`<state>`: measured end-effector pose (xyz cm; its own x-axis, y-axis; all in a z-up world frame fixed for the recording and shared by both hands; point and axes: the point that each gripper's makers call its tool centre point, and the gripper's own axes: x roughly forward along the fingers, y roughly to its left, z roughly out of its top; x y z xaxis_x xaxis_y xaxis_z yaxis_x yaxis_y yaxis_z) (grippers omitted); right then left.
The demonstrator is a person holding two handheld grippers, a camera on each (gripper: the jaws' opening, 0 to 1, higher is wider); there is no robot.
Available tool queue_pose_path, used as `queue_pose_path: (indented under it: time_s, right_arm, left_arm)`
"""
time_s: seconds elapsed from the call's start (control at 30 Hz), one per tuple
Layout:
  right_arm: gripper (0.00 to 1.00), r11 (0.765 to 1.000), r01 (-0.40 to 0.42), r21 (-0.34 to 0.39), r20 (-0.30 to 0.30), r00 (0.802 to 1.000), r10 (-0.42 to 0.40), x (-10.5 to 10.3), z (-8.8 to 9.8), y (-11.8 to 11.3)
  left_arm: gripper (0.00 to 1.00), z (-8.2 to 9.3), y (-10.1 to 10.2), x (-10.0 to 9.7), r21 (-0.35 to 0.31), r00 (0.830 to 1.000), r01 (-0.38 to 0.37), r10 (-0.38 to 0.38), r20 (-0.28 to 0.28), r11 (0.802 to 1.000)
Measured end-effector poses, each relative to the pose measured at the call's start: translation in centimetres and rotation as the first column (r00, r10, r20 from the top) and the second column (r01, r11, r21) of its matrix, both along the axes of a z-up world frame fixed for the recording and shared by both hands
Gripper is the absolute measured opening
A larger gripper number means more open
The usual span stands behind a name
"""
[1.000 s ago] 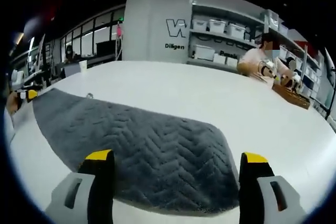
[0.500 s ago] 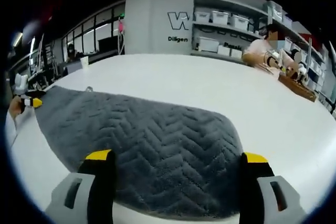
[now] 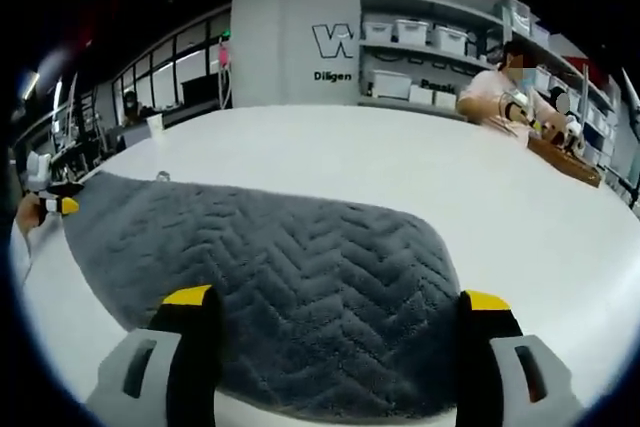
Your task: Open the folded towel by lifting each exposed corner and separating the folded layers until the towel lies flat within the target outline without major curled edges
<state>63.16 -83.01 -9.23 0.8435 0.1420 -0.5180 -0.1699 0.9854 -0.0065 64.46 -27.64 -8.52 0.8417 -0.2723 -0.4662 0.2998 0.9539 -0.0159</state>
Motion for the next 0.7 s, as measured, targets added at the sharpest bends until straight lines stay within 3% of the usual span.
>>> queue_pose_path:
  time_s: [0.7]
  right_arm:
    - [0.99, 1.0, 0.001, 0.004, 0.003, 1.0, -0.001, 2.0, 0.0, -0.1]
  left_arm:
    - [0.98, -0.2, 0.3, 1.9, 0.016, 1.0, -0.005, 0.005, -0.023, 1.0]
